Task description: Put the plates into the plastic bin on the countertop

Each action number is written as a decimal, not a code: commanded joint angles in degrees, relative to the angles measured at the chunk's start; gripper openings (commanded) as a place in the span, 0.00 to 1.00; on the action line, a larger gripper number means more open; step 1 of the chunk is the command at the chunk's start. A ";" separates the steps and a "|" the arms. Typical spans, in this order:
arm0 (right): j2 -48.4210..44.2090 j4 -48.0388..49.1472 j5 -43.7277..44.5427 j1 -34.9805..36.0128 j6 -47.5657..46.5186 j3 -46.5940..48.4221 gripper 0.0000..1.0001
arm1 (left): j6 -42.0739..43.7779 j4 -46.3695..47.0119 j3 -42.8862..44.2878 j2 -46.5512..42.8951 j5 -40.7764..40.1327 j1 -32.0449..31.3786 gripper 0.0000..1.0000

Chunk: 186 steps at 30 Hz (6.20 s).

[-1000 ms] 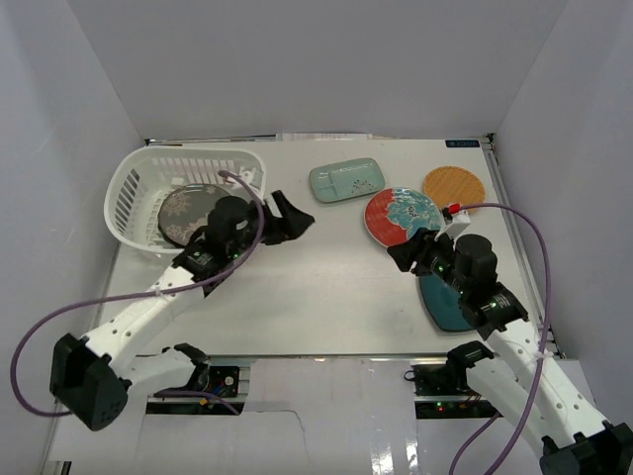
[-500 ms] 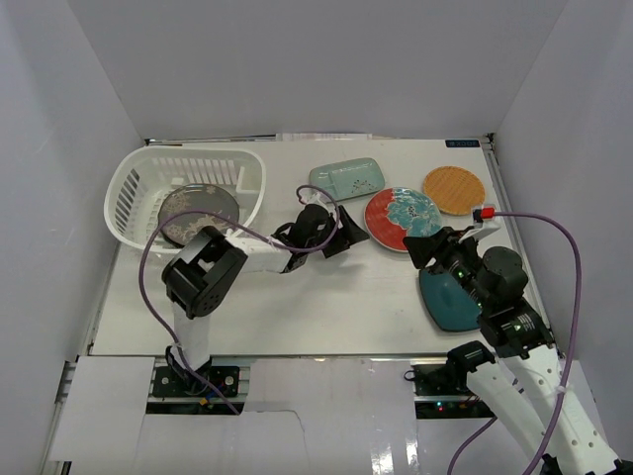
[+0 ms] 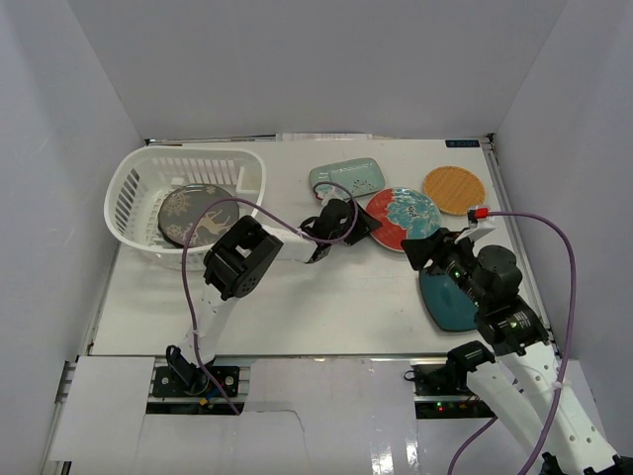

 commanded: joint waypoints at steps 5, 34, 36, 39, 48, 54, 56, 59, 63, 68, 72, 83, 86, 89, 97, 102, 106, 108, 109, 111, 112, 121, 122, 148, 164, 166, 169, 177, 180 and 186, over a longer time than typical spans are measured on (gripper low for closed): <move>0.60 1.28 -0.96 -0.08 -0.50 -1.03 0.57 | -0.80 -3.17 2.35 4.38 -5.28 -0.55 0.45; -0.46 0.13 -7.99 0.00 2.40 3.20 0.58 | 7.45 -12.56 -28.25 -69.43 19.94 37.30 0.00; 0.68 1.36 -9.39 0.00 2.66 2.40 0.58 | 11.93 -19.39 -27.19 -72.25 19.86 46.43 0.00; 2.35 2.68 -11.41 0.00 2.66 1.43 0.58 | 15.90 -24.08 -27.18 -72.87 20.12 61.20 0.00; 5.96 2.24 -12.12 -0.08 -0.24 0.99 0.59 | 22.04 -24.62 -32.90 -72.44 9.32 66.95 0.00; 9.56 7.33 -14.41 -0.08 0.64 -3.75 0.60 | 23.98 -23.30 -34.21 -68.75 6.32 66.95 0.00; 11.23 9.26 -14.32 -0.08 0.82 -4.54 0.60 | 24.60 -21.91 -35.00 -67.08 5.97 66.95 0.00; 13.86 12.33 -14.15 -0.08 1.43 -5.60 0.60 | 24.87 -21.72 -35.80 -64.18 7.45 66.95 0.00; 18.86 17.62 -14.15 0.00 2.66 -6.22 0.61 | 24.78 -21.02 -36.41 -63.12 10.45 66.86 0.28; 26.94 24.46 -13.62 0.00 4.24 -5.69 0.62 | 24.95 -21.72 -36.24 -66.62 10.45 66.86 0.71; 33.11 29.04 -10.20 0.00 5.38 -4.46 0.63 | 24.78 -22.86 -36.32 -70.23 9.40 66.77 0.98; 54.27 36.26 4.48 -0.17 7.32 5.37 0.79 | 22.76 -29.36 -36.86 -77.88 3.77 66.86 0.98; 61.03 36.43 6.85 -0.87 8.19 10.73 0.82 | 23.63 -28.40 -35.02 -77.54 8.75 65.81 0.98; 67.80 36.43 8.78 -1.84 11.43 16.80 0.78 | 25.56 -24.28 -33.08 -76.31 20.05 60.74 0.98; 85.82 35.56 12.22 -3.60 17.95 33.21 0.69 | 36.10 -20.58 -28.24 -72.71 37.86 34.90 0.98; 92.88 32.83 11.60 -4.13 21.64 39.83 0.68 | 37.96 -21.19 -29.38 -71.39 42.34 31.35 0.98; 97.27 32.83 10.81 -4.30 22.43 43.35 0.49 | 38.40 -21.10 -29.21 -69.63 43.49 31.18 0.98; 98.41 32.92 9.59 -4.74 23.40 44.23 0.31 | 38.22 -21.11 -28.94 -69.01 44.20 31.18 0.98; 98.42 33.18 8.97 -5.00 24.36 44.15 0.23 | 38.31 -21.19 -28.94 -68.92 44.11 31.18 0.98; 96.33 36.76 8.01 -5.71 25.25 41.61 0.08 | 38.57 -21.46 -29.03 -68.75 43.94 31.18 0.98; 95.01 38.35 8.00 -6.06 25.34 40.03 0.08 | 38.49 -21.46 -28.86 -68.66 44.11 31.18 0.98; 74.71 37.94 -9.82 -11.24 15.59 32.37 0.08 | 37.95 -28.56 -22.10 -62.43 44.39 28.20 0.98; 72.86 36.45 -14.02 -12.38 14.54 31.41 0.08 | 38.31 -31.10 -20.43 -61.81 42.03 27.06 0.98; 37.69 31.86 -35.16 -13.44 14.61 3.81 0.08 | 33.04 -26.73 -17.52 -42.12 23.29 9.03 0.19; 20.73 23.17 -31.55 -13.44 9.79 -2.87 0.86 | 31.19 -37.97 -9.00 -56.43 22.31 28.67 0.00; 19.94 22.55 -31.55 -13.44 9.26 -3.84 0.86 | 31.45 -41.48 -7.25 -58.98 22.76 32.74 0.00; 18.80 22.98 -32.52 -13.44 9.08 -5.60 0.86 | 33.30 -46.83 -5.22 -59.78 21.45 40.47 0.00; 16.51 22.46 -34.01 -13.44 6.80 -9.81 0.86 | 39.36 -56.08 0.33 -53.02 13.89 52.18 0.00; 15.02 21.76 -33.48 -13.44 5.83 -11.31 0.86 | 40.60 -56.43 -1.16 -51.87 11.07 53.15 0.00; 10.98 19.74 -34.45 -13.44 4.95 -13.95 0.86 | 42.53 -54.95 -5.82 -50.91 4.48 53.24 0.00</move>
